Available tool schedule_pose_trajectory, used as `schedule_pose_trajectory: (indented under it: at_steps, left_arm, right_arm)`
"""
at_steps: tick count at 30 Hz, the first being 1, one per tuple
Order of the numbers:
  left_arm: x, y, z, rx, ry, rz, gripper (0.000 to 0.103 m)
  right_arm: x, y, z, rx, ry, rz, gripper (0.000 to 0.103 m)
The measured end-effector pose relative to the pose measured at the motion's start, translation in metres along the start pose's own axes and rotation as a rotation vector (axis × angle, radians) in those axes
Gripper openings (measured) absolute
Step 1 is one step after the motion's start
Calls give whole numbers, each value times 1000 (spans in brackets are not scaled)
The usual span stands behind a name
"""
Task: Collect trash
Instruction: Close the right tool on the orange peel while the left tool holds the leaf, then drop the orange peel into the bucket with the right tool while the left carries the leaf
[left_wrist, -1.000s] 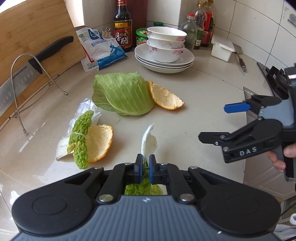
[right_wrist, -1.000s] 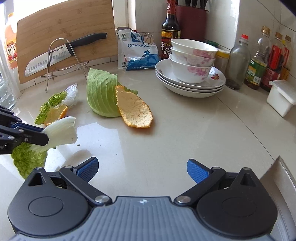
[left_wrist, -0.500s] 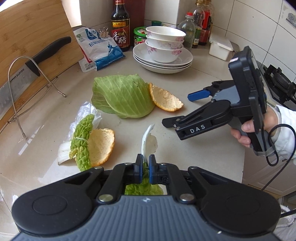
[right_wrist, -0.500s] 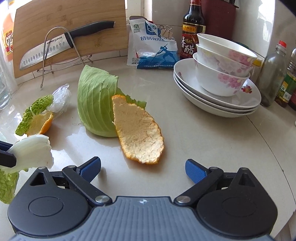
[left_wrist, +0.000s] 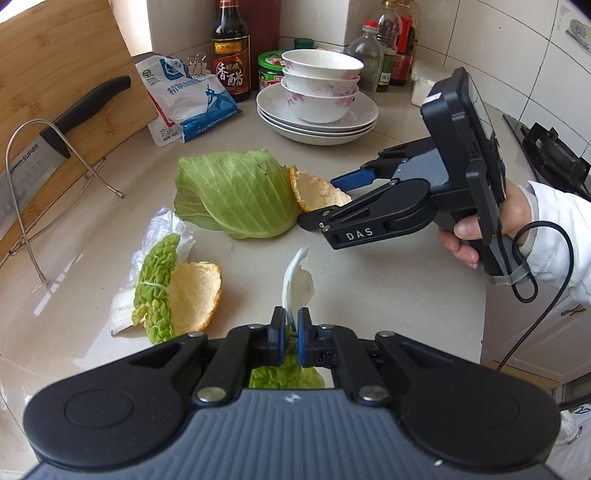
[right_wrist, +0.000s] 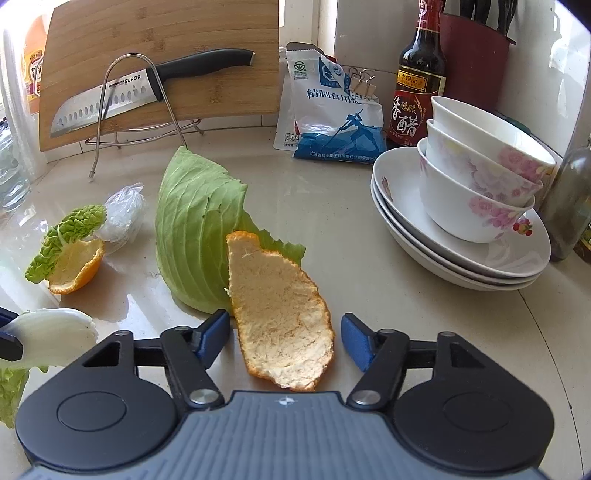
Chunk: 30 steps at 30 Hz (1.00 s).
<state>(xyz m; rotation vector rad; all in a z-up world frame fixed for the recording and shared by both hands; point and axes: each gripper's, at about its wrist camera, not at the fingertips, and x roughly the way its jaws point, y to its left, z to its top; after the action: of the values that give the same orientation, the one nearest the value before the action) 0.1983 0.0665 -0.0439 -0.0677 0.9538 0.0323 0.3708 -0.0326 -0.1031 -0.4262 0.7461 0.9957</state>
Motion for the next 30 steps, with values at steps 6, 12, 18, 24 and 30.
schedule_pose_trajectory:
  at_steps: [6,12,18,24,30]
  left_arm:
    - [0,-1,0,26,4,-7,4]
    - [-8,-8,-2,62,-7,-19,4]
    - [-20,-20,-5,107,-16,-38,4]
    - [-32,-37,-9,164,-22,-68,4]
    - [-43,-63,-11,226,-29,-110,4]
  right_arm:
    - [-10,2,-6,4,3,-8,56]
    - [-36,8,-16,20,0,-19,55]
    - [-72,13,-31,43,-12,-38,54]
    - [-108,15,-53,69,-18,-62,54]
    - [-144,18,-84,122,-20,-110,54]
